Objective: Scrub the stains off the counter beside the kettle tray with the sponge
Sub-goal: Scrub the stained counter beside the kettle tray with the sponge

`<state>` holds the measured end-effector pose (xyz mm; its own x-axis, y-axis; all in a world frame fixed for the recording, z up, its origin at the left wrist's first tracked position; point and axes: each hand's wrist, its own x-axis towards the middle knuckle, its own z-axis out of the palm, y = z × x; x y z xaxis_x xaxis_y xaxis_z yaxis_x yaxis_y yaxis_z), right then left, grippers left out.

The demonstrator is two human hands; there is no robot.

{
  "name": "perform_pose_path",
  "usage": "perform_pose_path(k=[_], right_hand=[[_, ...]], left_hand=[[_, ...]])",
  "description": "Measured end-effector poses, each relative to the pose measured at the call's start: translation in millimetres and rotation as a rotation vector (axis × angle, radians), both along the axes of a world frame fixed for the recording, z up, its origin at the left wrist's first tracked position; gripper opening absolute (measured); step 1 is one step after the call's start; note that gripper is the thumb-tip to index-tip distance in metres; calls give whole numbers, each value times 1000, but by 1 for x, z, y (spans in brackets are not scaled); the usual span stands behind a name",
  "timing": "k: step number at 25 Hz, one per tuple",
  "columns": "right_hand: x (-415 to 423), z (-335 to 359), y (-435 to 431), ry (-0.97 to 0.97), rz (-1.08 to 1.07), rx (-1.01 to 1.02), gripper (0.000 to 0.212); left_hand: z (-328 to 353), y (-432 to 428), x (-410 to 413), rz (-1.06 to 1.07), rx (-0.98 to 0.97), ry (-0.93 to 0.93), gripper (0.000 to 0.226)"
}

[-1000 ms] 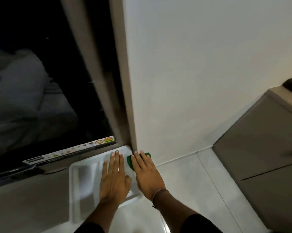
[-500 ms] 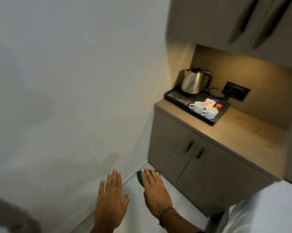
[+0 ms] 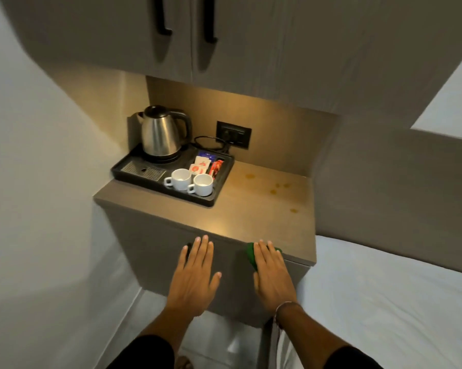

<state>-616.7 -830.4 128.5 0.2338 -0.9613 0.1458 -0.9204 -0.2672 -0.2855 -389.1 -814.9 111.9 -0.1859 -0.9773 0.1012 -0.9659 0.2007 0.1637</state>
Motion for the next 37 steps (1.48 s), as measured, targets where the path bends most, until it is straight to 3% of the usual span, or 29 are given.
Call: perform_pose_path(k=[7, 12, 19, 24, 29, 34, 37], right_hand=[[-54, 0, -105, 6, -273, 79, 64], [-63, -10, -151, 26, -347, 163, 63], [-62, -28, -161, -43, -313, 172, 77], [-103, -38, -149, -25, -167, 148, 67], [-124, -27, -229, -145, -296, 104, 57], [-135, -44, -205, -51, 69, 133, 55], [-147, -35, -250, -82, 6, 115, 55]], left_hand=[[-1, -170, -49, -200, 63, 44, 77], [-19, -232, -61, -247, 117, 12, 76], [-43, -242, -64, -252, 150, 45, 78], [-45, -240, -66, -227, 114, 101, 77], [-56, -242, -63, -224, 82, 145, 76], [-57, -242, -63, -212, 90, 161, 75], [-57, -240, -66, -213, 77, 165, 74]])
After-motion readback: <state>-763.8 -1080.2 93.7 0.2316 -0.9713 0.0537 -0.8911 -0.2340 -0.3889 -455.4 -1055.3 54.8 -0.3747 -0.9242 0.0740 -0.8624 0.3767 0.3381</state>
